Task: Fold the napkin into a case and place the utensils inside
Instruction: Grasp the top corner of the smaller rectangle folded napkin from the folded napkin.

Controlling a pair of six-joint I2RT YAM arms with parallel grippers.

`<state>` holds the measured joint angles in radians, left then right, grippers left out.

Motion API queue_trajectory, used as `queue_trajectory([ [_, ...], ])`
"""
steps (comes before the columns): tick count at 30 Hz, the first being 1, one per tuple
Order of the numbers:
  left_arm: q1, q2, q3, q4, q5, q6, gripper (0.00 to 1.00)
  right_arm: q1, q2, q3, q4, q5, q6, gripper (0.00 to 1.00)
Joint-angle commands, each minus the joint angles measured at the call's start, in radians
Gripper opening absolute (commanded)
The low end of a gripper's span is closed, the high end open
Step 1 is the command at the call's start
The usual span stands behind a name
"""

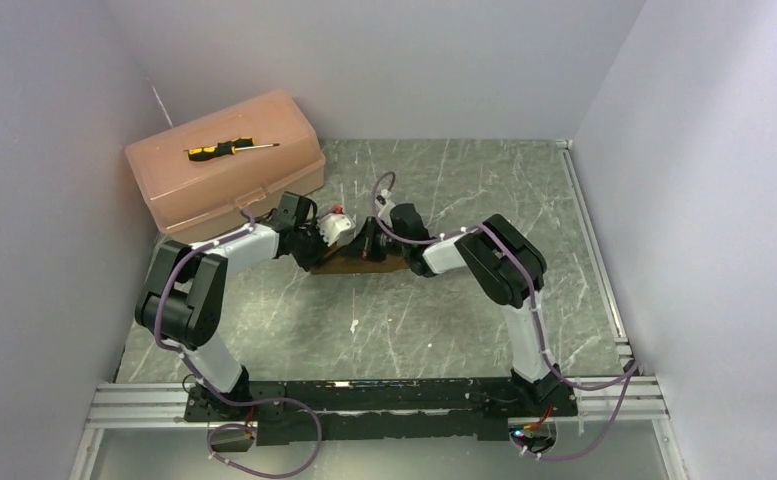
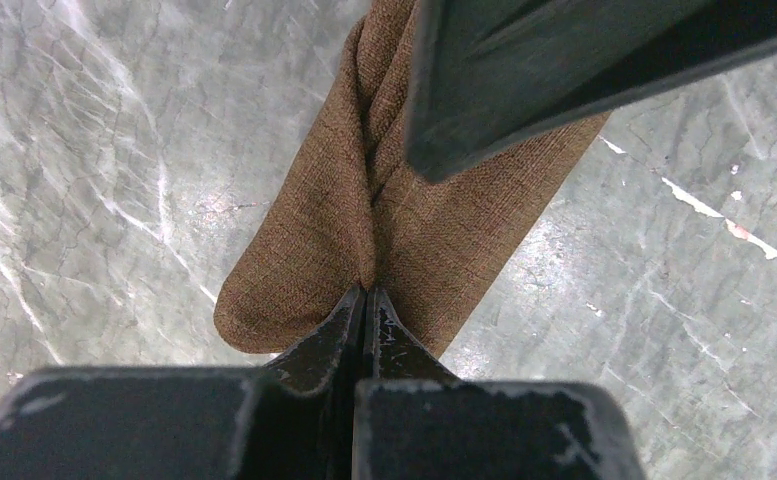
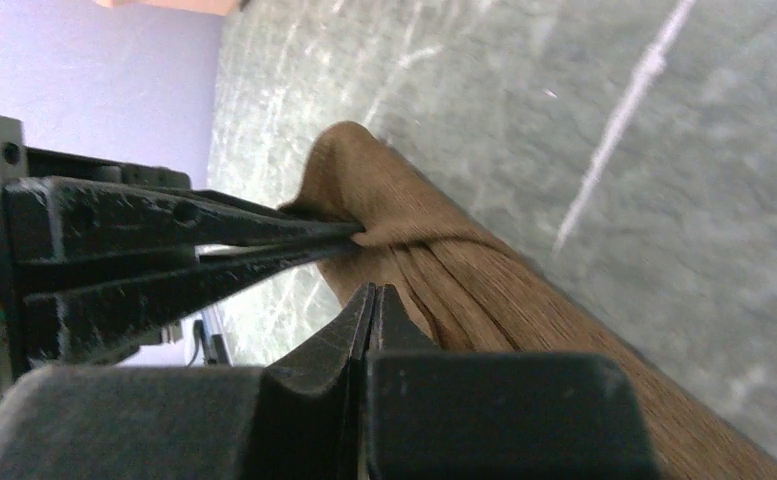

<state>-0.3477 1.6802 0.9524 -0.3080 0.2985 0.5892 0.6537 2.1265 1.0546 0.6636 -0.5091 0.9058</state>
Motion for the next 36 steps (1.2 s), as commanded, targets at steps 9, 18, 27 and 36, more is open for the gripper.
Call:
queue_trajectory([
  [9, -0.061, -0.021, -0.104, -0.091, -0.032, 0.075, 0.03, 0.032, 0.147, 0.142, 0.192, -0.033, 0.131, 0.0],
  [18, -0.09, -0.034, -0.121, -0.085, -0.054, 0.087, 0.03, 0.037, 0.102, 0.088, 0.22, -0.026, 0.143, 0.0],
  [27, -0.096, -0.014, -0.114, -0.083, -0.057, 0.074, 0.03, 0.041, 0.086, 0.072, 0.275, -0.061, 0.171, 0.0],
  [36, -0.096, -0.023, -0.133, -0.07, -0.064, 0.095, 0.03, 0.038, -0.012, 0.024, 0.169, -0.038, 0.11, 0.0],
])
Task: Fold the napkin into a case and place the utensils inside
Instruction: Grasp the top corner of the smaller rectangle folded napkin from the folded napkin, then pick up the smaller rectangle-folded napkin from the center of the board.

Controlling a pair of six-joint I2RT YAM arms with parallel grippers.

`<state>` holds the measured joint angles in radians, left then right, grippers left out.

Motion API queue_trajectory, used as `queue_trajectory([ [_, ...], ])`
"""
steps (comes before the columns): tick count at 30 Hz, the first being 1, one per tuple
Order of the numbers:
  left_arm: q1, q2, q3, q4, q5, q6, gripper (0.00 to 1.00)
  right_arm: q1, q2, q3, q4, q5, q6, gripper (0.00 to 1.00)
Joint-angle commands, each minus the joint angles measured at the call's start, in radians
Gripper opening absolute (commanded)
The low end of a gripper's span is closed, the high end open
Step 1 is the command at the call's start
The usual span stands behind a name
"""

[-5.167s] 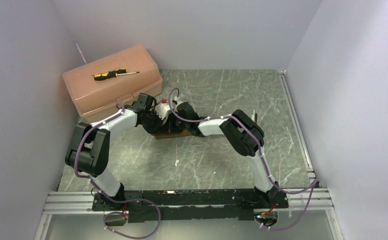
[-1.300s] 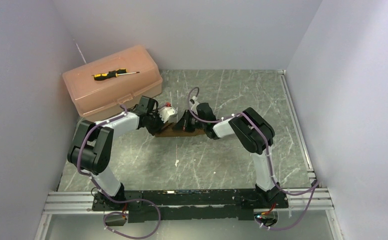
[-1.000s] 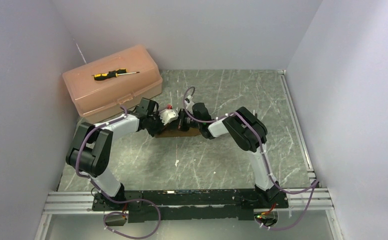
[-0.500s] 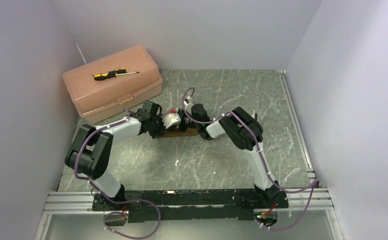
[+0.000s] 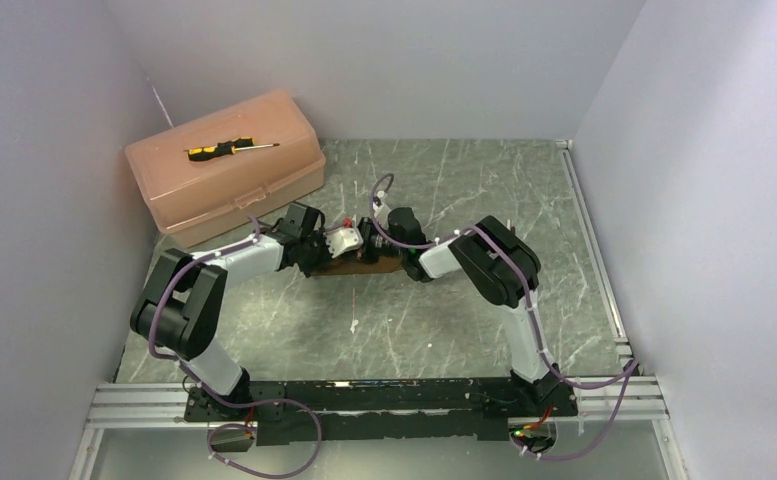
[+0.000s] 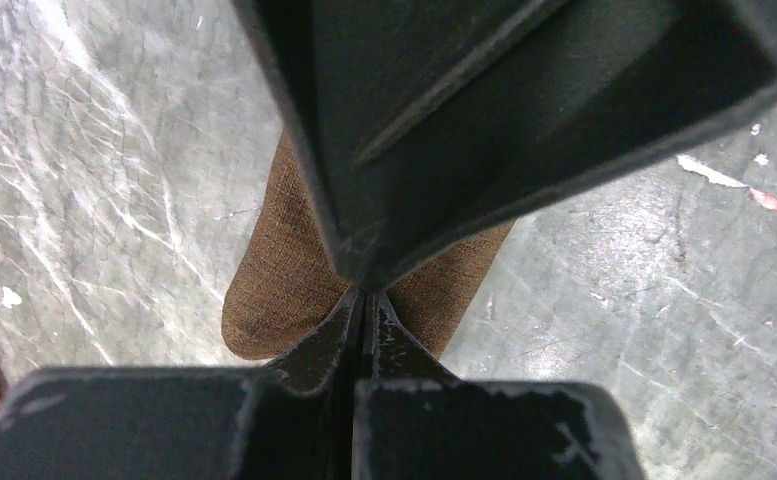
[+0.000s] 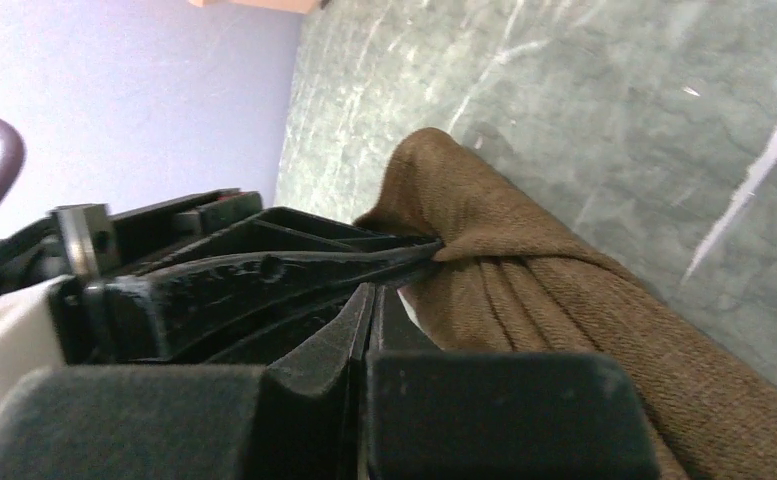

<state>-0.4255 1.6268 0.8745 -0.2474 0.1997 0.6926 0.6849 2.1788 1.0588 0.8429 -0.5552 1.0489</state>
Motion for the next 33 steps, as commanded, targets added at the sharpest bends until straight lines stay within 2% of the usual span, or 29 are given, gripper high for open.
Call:
queue_trajectory([
  [1, -0.018, 0.028, -0.056, -0.129, 0.034, -0.006, 0.03, 0.008, -0.058, 0.025, -0.003, 0.009, -0.03, 0.0],
  [10, -0.018, 0.027, -0.046, -0.125, 0.032, -0.004, 0.03, 0.042, 0.081, 0.213, -0.148, 0.067, -0.058, 0.0],
  [13, -0.016, 0.03, -0.015, -0.146, 0.035, -0.014, 0.03, 0.053, 0.105, 0.21, -0.246, 0.109, -0.112, 0.0],
  [16, -0.016, 0.029, 0.028, -0.185, 0.047, -0.039, 0.03, 0.044, 0.127, 0.175, -0.234, 0.118, -0.117, 0.0],
  [22, -0.014, 0.037, 0.085, -0.236, 0.043, -0.044, 0.04, 0.046, 0.166, 0.207, -0.303, 0.138, -0.186, 0.0],
  [24, 0.009, 0.027, 0.125, -0.284, 0.066, -0.057, 0.11, 0.046, 0.174, 0.2, -0.303, 0.144, -0.198, 0.0],
  [26, 0.04, 0.016, 0.192, -0.373, 0.124, -0.071, 0.23, 0.046, 0.187, 0.195, -0.297, 0.142, -0.198, 0.0],
  [28, 0.073, -0.003, 0.258, -0.457, 0.205, -0.054, 0.65, 0.044, 0.192, 0.195, -0.29, 0.14, -0.205, 0.0],
  [29, 0.092, -0.019, 0.282, -0.49, 0.248, -0.037, 0.77, 0.045, 0.194, 0.195, -0.29, 0.142, -0.211, 0.0],
  [32, 0.127, -0.087, 0.33, -0.576, 0.355, 0.061, 0.81, 0.045, 0.195, 0.199, -0.288, 0.134, -0.217, 0.0],
  [33, 0.135, -0.111, 0.333, -0.595, 0.377, 0.1, 0.87, 0.045, 0.193, 0.197, -0.285, 0.133, -0.219, 0.0],
])
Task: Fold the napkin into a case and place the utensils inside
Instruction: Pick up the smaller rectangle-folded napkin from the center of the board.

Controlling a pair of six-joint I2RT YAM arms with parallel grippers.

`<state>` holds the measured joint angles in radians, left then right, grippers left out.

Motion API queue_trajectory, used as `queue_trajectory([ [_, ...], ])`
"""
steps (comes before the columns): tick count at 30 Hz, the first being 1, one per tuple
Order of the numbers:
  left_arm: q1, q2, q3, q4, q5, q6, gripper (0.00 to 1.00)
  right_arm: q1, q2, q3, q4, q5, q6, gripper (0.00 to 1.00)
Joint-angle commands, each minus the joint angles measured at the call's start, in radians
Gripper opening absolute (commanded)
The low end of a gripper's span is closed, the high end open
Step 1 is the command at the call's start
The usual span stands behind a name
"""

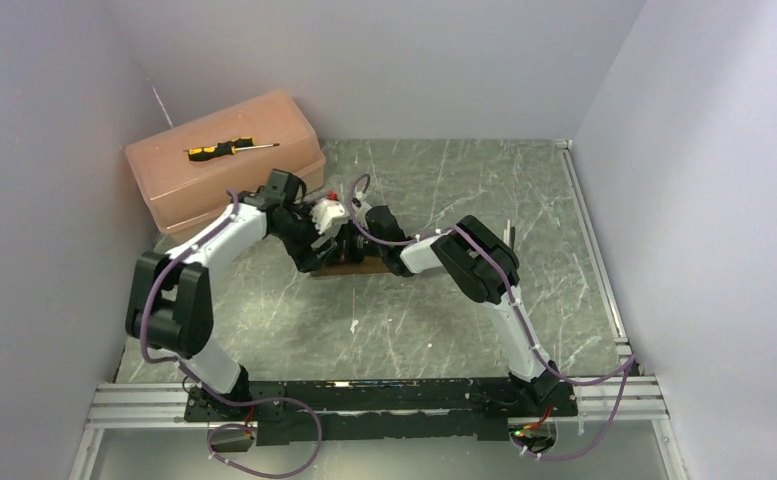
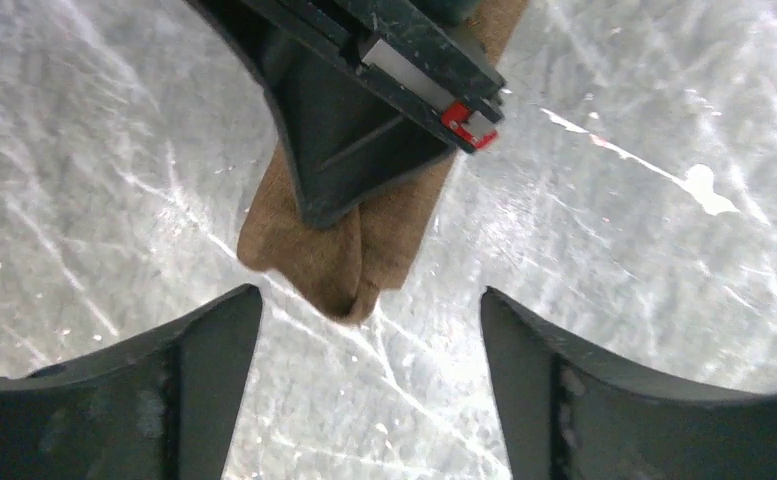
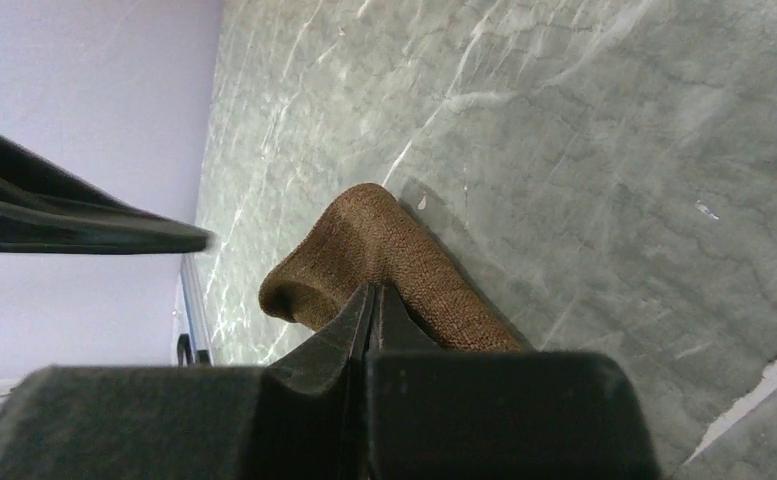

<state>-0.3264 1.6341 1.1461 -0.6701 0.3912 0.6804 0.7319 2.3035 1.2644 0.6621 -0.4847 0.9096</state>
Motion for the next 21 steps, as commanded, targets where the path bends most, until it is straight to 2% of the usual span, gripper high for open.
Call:
queue_trajectory([
  [1, 0.04, -0.146, 0.054, -0.181, 0.204, 0.161, 0.94, -0.002, 0.065, -0.012, -0.103, 0.065, -0.083, 0.0],
  [3, 0.041, -0.208, 0.0, -0.156, 0.212, 0.269, 0.95, -0.003, 0.059, -0.015, -0.1, 0.065, -0.093, 0.0],
  [7, 0.041, -0.25, -0.163, 0.01, 0.176, 0.439, 0.95, -0.002, 0.057, -0.025, -0.084, 0.057, -0.097, 0.0],
  [15, 0.046, -0.178, -0.331, 0.403, 0.109, 0.532, 0.95, -0.015, 0.073, -0.039, -0.048, 0.023, -0.068, 0.0],
  [21, 0.046, -0.162, -0.444, 0.58, 0.106, 0.683, 0.95, -0.024, 0.089, -0.037, -0.02, -0.004, -0.039, 0.0],
])
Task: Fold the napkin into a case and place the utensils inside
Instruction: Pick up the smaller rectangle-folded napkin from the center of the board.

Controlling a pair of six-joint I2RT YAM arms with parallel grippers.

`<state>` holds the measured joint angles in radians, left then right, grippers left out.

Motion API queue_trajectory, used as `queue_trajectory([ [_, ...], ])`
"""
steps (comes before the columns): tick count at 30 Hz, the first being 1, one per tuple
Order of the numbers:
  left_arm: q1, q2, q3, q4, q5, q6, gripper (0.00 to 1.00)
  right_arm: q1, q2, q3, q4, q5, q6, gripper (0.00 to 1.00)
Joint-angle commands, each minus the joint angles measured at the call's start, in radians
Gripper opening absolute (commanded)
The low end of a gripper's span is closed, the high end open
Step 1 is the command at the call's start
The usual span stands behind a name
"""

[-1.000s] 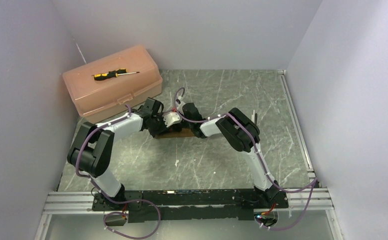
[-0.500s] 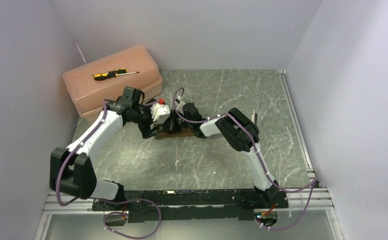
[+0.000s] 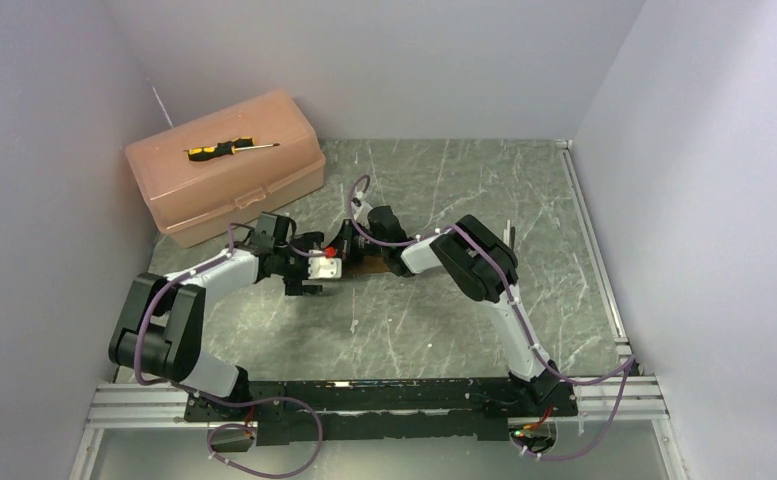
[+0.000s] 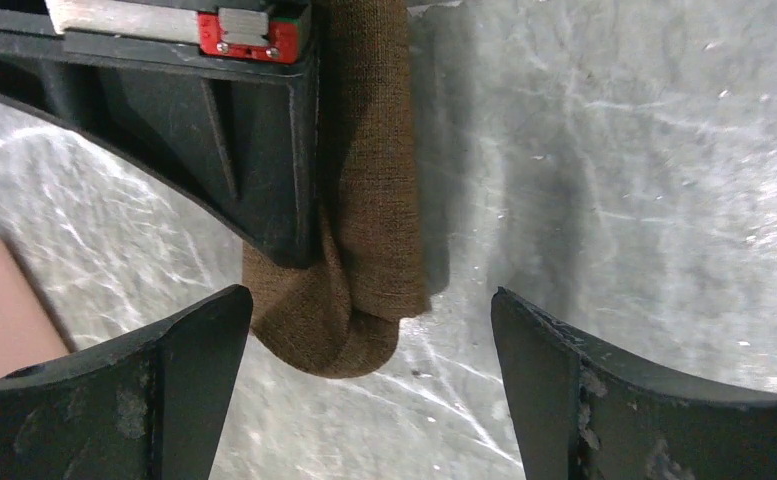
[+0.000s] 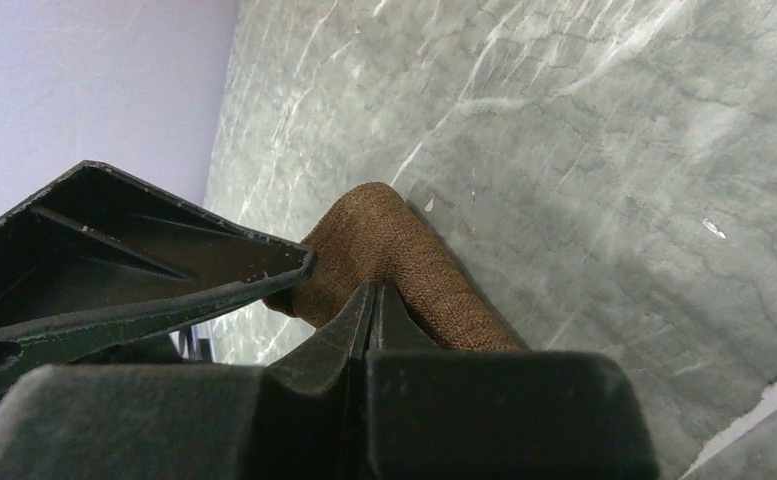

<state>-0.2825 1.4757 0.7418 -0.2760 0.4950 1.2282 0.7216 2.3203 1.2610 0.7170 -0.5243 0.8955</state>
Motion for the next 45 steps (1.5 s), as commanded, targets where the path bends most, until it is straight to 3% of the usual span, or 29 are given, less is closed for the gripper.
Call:
queue_trajectory([
  [1, 0.003, 0.005, -0.047, 0.193, 0.0, 0.149, 0.95, -0.016, 0.073, -0.033, -0.076, 0.031, -0.022, 0.0],
  [4, 0.005, 0.026, -0.052, 0.167, 0.011, 0.202, 0.93, -0.024, 0.083, -0.031, -0.067, 0.019, -0.001, 0.0],
  [10, 0.006, 0.084, -0.057, 0.15, -0.01, 0.246, 0.6, -0.035, 0.093, -0.035, -0.055, 0.009, 0.029, 0.0],
  [17, 0.006, 0.166, -0.02, 0.091, -0.067, 0.24, 0.52, -0.037, 0.093, -0.034, -0.059, 0.004, 0.032, 0.0],
  [18, 0.006, 0.182, -0.004, 0.073, -0.077, 0.233, 0.45, -0.038, 0.091, -0.034, -0.059, 0.004, 0.034, 0.0],
  [21, 0.003, 0.204, 0.049, 0.037, -0.094, 0.184, 0.05, -0.043, 0.084, -0.032, -0.051, -0.012, 0.032, 0.0],
  [24, 0.003, 0.19, 0.102, -0.03, -0.077, 0.136, 0.03, -0.079, 0.035, -0.059, -0.004, -0.033, 0.022, 0.0],
  [26, 0.003, 0.179, 0.159, -0.123, -0.052, 0.074, 0.03, -0.132, -0.029, -0.107, 0.037, -0.042, 0.004, 0.13],
  [28, 0.005, 0.168, 0.212, -0.203, -0.013, 0.003, 0.03, -0.208, -0.136, -0.186, 0.092, -0.041, -0.035, 0.36],
  [30, 0.005, 0.155, 0.251, -0.272, 0.029, -0.053, 0.03, -0.253, -0.276, -0.26, 0.063, -0.021, -0.151, 0.55],
  [33, 0.008, 0.141, 0.277, -0.357, 0.065, -0.08, 0.03, -0.26, -0.511, -0.344, -0.083, 0.031, -0.492, 0.66],
  [36, 0.009, 0.124, 0.278, -0.415, 0.074, -0.068, 0.03, -0.219, -0.746, -0.449, -0.245, 0.05, -0.929, 0.71],
  [38, 0.012, 0.116, 0.28, -0.432, 0.073, -0.075, 0.02, -0.157, -0.886, -0.521, -0.347, 0.101, -1.217, 0.87],
  [41, 0.015, 0.108, 0.283, -0.435, 0.068, -0.082, 0.03, -0.097, -0.989, -0.541, -0.519, 0.11, -1.418, 0.9],
  [45, 0.016, 0.098, 0.275, -0.424, 0.056, -0.087, 0.03, 0.017, -0.965, -0.544, -0.615, 0.162, -1.545, 0.89],
])
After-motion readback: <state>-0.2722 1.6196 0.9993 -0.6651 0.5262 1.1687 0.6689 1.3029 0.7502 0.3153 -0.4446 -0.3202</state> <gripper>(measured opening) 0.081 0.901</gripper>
